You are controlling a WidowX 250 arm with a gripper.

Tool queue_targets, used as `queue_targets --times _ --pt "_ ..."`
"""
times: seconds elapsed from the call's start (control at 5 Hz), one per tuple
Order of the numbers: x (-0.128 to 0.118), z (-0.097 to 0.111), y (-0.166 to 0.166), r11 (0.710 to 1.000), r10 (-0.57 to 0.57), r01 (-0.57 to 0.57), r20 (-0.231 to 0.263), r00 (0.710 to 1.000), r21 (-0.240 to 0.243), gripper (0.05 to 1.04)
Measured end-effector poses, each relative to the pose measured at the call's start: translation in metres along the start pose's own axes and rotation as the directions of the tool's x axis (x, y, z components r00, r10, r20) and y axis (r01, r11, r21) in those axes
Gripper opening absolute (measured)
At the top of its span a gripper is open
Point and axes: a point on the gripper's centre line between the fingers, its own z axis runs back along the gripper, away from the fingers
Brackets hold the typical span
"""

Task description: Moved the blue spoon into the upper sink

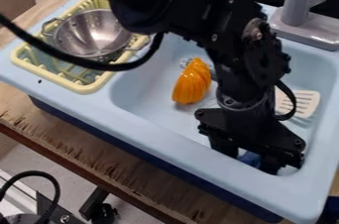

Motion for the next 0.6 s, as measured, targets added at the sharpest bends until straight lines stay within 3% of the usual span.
queue_targets --times 0.2,0.4,0.6 --pt "-0.002 0.001 0.000 1.000 -0.001 0.001 -0.001 1.000 -0.002 0.405" --pt "-0.002 0.006 0.003 1.000 0.008 -0.008 -0.031 0.999 -0.007 0.342" --pt "0.002 0.016 0.003 1.000 0.004 -0.004 -0.026 1.000 -0.028 0.342"
